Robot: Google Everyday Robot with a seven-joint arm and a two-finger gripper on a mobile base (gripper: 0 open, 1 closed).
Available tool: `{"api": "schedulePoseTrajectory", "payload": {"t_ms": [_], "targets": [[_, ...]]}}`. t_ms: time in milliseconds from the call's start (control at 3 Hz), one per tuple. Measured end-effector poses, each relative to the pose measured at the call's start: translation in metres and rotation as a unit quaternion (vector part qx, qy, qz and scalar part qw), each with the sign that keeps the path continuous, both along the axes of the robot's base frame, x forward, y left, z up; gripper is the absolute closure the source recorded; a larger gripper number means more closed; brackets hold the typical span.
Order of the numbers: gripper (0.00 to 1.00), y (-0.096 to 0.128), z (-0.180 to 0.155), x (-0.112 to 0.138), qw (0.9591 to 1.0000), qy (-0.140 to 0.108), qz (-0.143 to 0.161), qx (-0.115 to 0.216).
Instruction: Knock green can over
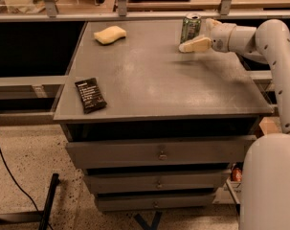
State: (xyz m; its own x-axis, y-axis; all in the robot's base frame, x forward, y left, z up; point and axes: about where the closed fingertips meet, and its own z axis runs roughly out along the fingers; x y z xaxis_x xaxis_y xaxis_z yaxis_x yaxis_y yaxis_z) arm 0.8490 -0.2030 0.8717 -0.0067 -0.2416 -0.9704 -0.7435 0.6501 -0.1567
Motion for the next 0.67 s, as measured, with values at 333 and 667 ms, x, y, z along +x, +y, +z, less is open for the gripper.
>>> {"api": "schedulePoseTrajectory", "payload": {"t_ms": [333,667], "targets": [[0.0,0.0062,-0.0023,0.0037,0.9997,0.018,-0.001,0.013],[0.0,0.0133,-0.0027,0.0029,0.9989,0.036,0.001,0.03]]}}
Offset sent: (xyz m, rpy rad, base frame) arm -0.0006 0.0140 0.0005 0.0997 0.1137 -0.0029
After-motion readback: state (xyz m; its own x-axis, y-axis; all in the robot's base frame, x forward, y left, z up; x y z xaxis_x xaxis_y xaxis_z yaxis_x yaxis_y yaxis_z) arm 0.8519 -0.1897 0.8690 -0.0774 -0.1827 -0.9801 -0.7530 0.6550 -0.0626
